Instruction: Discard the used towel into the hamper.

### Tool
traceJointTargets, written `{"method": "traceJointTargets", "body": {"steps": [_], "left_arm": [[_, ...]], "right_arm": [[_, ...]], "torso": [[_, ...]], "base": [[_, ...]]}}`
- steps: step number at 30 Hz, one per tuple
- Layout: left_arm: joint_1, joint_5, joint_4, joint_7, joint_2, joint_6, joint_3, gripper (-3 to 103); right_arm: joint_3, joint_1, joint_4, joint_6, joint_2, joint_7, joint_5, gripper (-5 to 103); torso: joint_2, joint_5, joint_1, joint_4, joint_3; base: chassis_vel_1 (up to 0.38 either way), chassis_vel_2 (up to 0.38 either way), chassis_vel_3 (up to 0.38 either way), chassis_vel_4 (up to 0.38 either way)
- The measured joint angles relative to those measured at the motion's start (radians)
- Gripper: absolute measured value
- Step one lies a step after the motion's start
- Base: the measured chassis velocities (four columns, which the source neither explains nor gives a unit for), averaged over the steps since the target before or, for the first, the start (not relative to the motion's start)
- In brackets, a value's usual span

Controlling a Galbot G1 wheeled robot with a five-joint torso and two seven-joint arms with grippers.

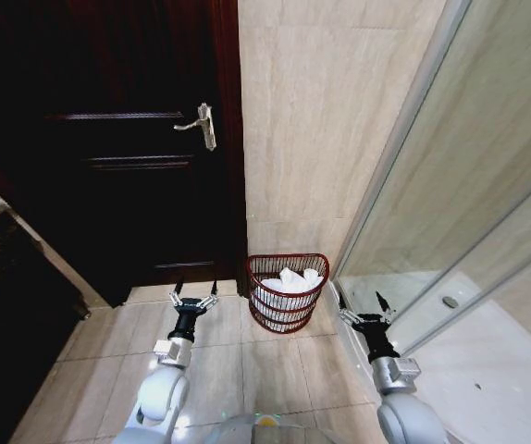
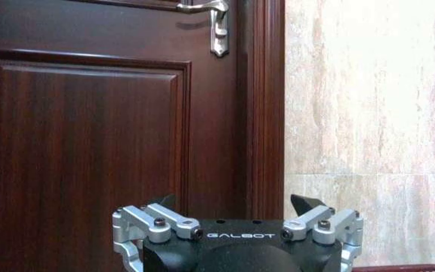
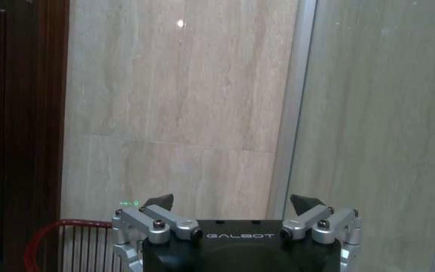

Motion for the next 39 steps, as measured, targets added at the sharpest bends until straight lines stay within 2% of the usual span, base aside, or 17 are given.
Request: {"method": "traceJointTargets", "body": {"steps": [39], "left_arm": [[0.003, -0.028, 0.007, 0.015, 0.007, -0.034, -0.003, 100]], "right_arm": [[-0.037, -0.042, 0.031, 0.007, 0.017, 0.002, -0.042, 100]], "torso": [[0.0, 0.0001, 0.0, -0.0001, 0.0]], "base": [[0.11, -0.107, -0.11, 0.107]]}}
